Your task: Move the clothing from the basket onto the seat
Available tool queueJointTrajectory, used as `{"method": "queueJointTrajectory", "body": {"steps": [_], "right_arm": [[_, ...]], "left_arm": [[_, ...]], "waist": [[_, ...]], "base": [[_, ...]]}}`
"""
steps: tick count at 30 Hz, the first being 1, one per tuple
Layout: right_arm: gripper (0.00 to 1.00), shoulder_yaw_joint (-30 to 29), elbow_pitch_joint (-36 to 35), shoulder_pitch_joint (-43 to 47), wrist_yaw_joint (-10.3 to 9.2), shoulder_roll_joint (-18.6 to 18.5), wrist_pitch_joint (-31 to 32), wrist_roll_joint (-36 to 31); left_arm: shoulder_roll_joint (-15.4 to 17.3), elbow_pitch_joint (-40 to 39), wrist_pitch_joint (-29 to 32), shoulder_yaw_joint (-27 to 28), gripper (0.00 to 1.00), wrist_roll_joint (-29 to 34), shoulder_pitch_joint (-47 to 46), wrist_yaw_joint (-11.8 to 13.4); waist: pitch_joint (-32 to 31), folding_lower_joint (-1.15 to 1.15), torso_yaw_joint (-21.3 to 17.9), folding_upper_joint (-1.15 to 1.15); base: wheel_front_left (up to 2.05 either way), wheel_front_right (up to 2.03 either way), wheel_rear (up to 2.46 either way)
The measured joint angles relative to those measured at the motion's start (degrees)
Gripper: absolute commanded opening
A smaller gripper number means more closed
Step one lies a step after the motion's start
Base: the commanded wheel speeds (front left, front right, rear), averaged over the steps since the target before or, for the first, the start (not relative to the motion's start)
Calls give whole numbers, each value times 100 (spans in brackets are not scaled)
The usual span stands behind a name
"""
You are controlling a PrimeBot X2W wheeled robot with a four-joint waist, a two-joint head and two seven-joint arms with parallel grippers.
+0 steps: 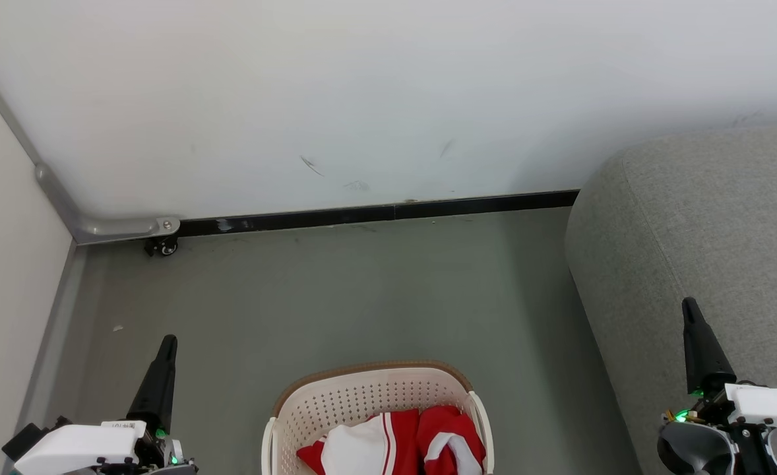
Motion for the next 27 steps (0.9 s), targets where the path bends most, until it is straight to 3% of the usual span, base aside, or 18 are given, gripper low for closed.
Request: {"method": "queueJointTrajectory", "body": {"steps": [22,23,27], "right_arm": [[0,0,0,0,-1,0,0,0],[100,1,12,2,0,2,0,-1],[100,25,255,236,0,65,0,-2]], "left_arm": [[0,-1,0,0,0,0,0,0],[-3,12,0,0,100,1,2,1],[-91,270,0,-10,100,3,168,8]], "waist": [[0,0,0,0],[0,0,0,0],[0,0,-1,0]], "base": [[0,0,0],[0,0,0],[0,0,0]]}}
